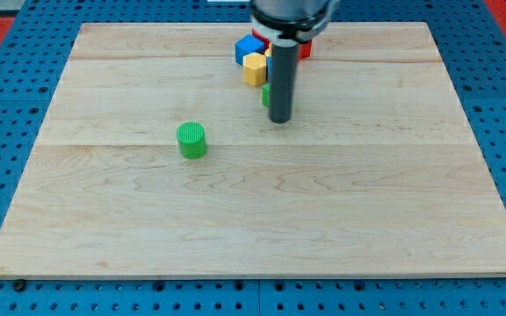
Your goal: Place the green star into a group of blocks
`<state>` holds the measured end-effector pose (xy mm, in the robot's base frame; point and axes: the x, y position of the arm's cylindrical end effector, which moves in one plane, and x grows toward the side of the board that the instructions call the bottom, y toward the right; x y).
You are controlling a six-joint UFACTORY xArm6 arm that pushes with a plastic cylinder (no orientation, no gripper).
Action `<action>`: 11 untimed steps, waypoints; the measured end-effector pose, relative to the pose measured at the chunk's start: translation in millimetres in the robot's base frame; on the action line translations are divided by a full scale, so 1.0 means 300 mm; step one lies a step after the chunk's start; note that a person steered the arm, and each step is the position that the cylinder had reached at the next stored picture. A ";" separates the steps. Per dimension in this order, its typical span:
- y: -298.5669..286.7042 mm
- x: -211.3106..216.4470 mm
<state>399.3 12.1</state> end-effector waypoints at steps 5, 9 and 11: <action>0.305 -0.160; 0.271 -0.273; -0.176 0.148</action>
